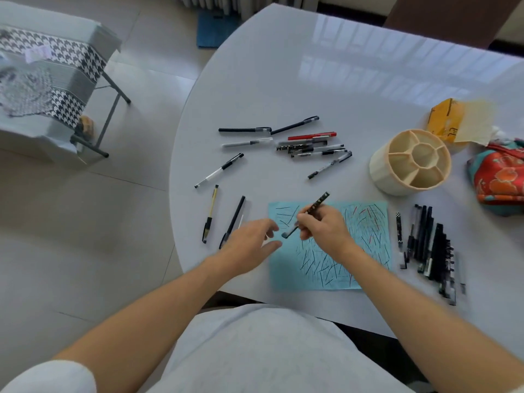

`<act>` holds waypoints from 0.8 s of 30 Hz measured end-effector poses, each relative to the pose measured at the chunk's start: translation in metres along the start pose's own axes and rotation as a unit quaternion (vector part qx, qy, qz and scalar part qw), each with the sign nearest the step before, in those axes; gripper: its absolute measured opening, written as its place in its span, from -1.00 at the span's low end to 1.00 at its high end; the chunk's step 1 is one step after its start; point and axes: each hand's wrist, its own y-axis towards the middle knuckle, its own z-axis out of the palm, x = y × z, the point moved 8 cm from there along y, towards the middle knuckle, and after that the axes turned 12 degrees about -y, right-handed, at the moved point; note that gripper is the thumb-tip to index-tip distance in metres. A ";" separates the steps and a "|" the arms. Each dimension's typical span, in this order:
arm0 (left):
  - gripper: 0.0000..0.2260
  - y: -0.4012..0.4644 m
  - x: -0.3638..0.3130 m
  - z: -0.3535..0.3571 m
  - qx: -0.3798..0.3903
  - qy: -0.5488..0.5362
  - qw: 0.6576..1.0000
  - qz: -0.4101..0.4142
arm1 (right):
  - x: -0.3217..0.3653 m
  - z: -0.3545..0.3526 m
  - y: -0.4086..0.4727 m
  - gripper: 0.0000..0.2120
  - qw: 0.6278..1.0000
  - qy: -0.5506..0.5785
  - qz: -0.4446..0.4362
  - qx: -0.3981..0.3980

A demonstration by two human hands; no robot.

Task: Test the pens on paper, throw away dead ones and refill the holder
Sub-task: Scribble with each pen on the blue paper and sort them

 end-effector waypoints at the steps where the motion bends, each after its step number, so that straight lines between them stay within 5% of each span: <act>1: -0.75 0.001 -0.003 0.004 0.017 -0.009 1.000 -0.018 | -0.006 0.005 -0.011 -0.89 0.999 0.036 0.008 0.011; 9: -0.79 -0.009 -0.017 0.019 0.057 -0.002 0.998 -0.033 | -0.028 0.021 -0.043 -0.83 0.992 0.125 0.030 0.006; 13: -0.76 -0.013 -0.011 0.005 -0.008 0.087 0.996 -0.028 | -0.039 0.003 -0.034 -0.79 0.973 0.187 0.081 -0.107; 16: -0.73 -0.027 0.013 -0.001 -0.025 0.125 0.990 -0.053 | -0.042 -0.019 -0.019 -0.79 0.980 0.115 0.079 -0.142; 20: -0.76 -0.035 0.009 0.006 -0.058 0.119 0.990 0.046 | -0.026 0.015 -0.011 -0.88 0.996 0.048 0.040 -0.059; 24: -0.75 -0.030 -0.002 0.034 -0.010 0.129 0.984 0.119 | -0.010 0.039 -0.001 -0.83 0.997 -0.030 0.002 -0.070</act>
